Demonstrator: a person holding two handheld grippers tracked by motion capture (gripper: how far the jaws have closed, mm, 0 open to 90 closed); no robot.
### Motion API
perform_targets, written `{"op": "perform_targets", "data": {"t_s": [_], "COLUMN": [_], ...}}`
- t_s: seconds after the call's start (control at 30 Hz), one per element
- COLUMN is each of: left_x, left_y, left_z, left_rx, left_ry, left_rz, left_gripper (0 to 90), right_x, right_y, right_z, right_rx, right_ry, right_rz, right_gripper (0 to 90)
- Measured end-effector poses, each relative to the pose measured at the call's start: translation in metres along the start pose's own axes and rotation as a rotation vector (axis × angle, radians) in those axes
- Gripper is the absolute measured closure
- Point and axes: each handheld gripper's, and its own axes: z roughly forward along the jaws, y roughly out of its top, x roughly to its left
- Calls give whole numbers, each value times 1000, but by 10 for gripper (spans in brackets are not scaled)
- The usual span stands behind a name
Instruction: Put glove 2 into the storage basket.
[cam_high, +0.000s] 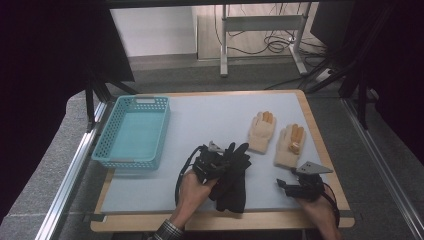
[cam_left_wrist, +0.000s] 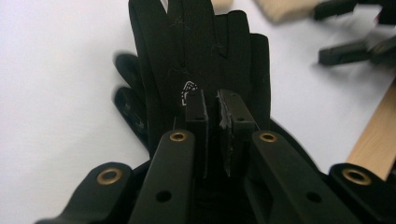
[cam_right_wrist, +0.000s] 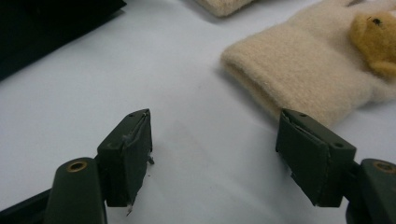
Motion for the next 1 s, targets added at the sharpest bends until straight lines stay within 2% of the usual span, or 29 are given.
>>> {"op": "perform_targets", "data": {"t_s": [0.07, 0.13, 0.17, 0.23, 0.3, 0.37, 0.47, 0.5, 0.53, 0.57, 0.6, 0.67, 0.7, 0.77, 0.83, 0.9, 1.0], "left_x": [0, 1, 2, 5, 5, 5, 11, 11, 18, 22, 26, 31, 30, 29, 26, 22, 16], "left_y": [-3, -2, 0, 4, 9, 13, 17, 17, 14, 12, 10, 7, 5, 3, 2, 4, 6], "left_z": [4, -4, -10, -19, -23, -19, -1, -1, 15, 21, 27, 30, 29, 25, 18, 8, -11], "left_rx": [16, -18, -31, -23, 7, 44, 127, 127, 188, 205, 209, 191, 175, 156, 129, 95, 10], "left_ry": [11, 4, 1, -28, -26, -30, -96, -96, -129, -155, -184, -211, -207, -182, -151, -114, -113], "left_rz": [37, 80, 99, 143, 211, 282, 319, 319, 318, 312, 290, 256, 231, 214, 177, 123, 6], "left_gripper": [766, 596, 566, 511, 505, 510, 510, 510, 516, 529, 563, 661, 725, 822, 843, 846, 845], "right_x": [0, 0, -1, 0, 0, -1, -1, -1, -1, -1, -1, -1, -1, -1, -1, -1, -1], "right_y": [0, 0, 0, 0, 0, 0, -1, -1, -1, -1, -1, -1, -1, -1, -1, -1, -1], "right_z": [0, 0, 0, 0, 0, 0, 0, 0, 0, 0, 0, 0, 0, 0, 0, 0, 0], "right_rx": [-1, -1, -2, -1, -1, -3, -3, -3, -3, -4, -4, -4, -4, -4, -4, -4, -3], "right_ry": [0, 2, 0, 2, 2, 2, 3, 4, 4, 4, 5, 4, 4, 5, 4, 5, 4], "right_rz": [2, -1, -3, -1, -2, -3, -2, -2, -1, -2, -1, -1, -1, -1, -1, 0, -1], "right_gripper": [268, 268, 268, 267, 267, 267, 267, 267, 267, 267, 267, 267, 267, 267, 267, 267, 267]}}
